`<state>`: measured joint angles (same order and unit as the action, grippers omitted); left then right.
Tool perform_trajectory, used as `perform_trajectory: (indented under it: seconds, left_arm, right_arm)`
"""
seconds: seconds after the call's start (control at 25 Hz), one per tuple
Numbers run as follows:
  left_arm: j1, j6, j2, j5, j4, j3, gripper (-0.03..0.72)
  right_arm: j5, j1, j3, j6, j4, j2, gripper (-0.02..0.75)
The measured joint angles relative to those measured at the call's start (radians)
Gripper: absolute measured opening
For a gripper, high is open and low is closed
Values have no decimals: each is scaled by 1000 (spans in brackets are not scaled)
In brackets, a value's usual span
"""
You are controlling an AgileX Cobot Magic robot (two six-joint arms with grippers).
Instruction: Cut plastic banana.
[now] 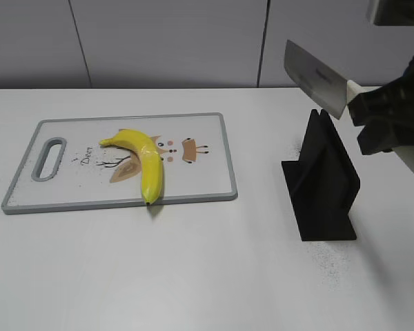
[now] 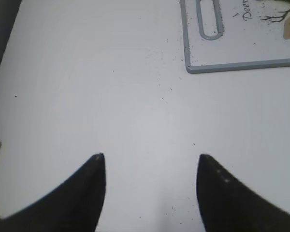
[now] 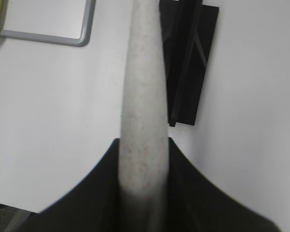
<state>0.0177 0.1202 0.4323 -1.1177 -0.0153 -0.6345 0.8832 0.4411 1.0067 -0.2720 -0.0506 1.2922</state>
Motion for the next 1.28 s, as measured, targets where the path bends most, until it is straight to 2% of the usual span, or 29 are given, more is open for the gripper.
perform_trajectory:
  seconds: [0.2, 0.44, 1.28]
  left_arm:
    - [0, 0, -221, -32, 32, 77, 575]
    - [0, 0, -420, 0, 36, 128, 569]
    - [0, -2, -437, 29, 37, 141, 553]
  right_arm:
    - [-37, 0, -60, -91, 60, -42, 193]
    - [-93, 0, -105, -148, 72, -45, 192]
    - [-159, 0, -110, -209, 157, 63, 192]
